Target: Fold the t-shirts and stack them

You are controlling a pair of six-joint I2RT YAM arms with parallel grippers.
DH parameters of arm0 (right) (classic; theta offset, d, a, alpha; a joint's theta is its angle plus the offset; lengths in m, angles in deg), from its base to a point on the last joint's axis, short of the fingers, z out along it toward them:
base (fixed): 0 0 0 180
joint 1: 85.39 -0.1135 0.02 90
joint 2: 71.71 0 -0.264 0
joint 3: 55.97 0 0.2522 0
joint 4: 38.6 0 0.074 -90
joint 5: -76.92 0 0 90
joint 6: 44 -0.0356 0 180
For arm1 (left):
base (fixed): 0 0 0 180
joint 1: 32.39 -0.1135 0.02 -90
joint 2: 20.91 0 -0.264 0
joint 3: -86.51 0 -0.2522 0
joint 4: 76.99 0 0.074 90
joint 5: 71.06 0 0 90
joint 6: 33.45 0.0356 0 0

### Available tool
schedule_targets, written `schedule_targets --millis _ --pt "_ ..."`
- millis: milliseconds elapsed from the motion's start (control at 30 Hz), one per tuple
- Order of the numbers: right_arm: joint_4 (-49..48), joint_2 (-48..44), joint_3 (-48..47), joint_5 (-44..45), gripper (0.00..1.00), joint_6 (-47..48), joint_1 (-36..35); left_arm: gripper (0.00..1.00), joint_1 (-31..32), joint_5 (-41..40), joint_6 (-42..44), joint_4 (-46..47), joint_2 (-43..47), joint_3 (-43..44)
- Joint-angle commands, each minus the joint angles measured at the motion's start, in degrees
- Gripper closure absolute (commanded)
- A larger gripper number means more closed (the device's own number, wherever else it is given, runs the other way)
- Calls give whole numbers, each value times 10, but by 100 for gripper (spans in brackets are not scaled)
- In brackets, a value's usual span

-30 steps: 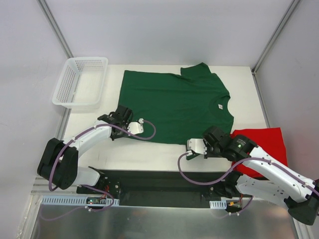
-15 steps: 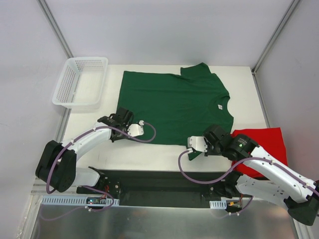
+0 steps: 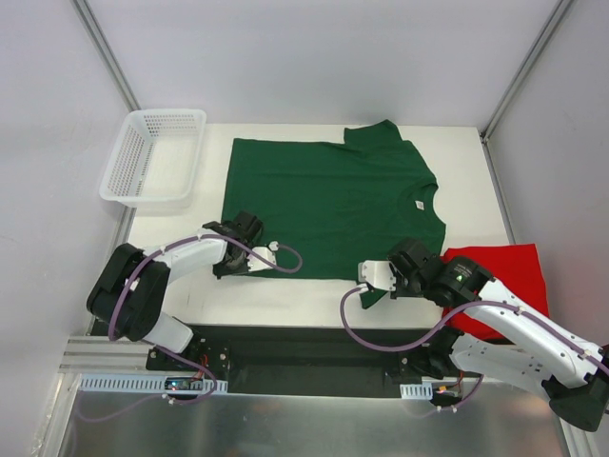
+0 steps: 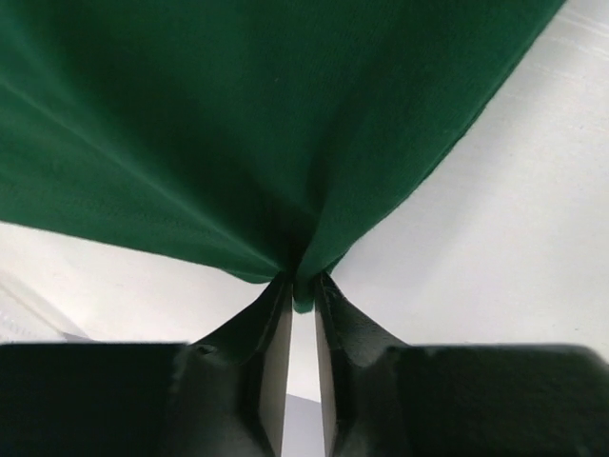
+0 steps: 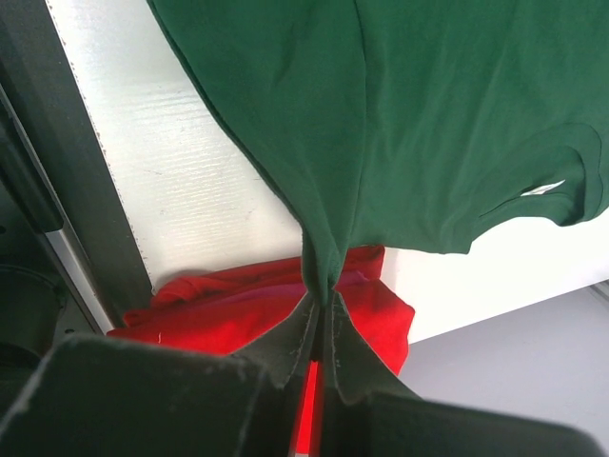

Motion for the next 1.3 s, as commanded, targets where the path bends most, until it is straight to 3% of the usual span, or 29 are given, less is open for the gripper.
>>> schedule_targets --millis 0,67,100,333,433,567,967,1267 --pt "0 -8 -2 -2 99 2 2 82 8 9 -10 -28 -28 11" --pt "0 -10 -1 -3 99 2 2 79 12 10 -11 -28 -30 9" --pt "0 -11 0 -4 99 3 2 72 13 12 -11 -28 -29 9" --pt "0 -10 2 -5 99 5 2 61 21 6 -17 -31 -14 -1" --pt "-1 -9 0 -6 99 6 2 61 21 5 -18 -32 0 -4" --pt "0 -7 0 -3 99 7 2 75 25 0 -19 -37 18 -6" --pt "1 -7 4 -4 99 7 2 74 26 -6 -27 -45 85 -22" --pt "6 -5 2 -3 99 6 2 69 28 12 -36 -53 58 -35"
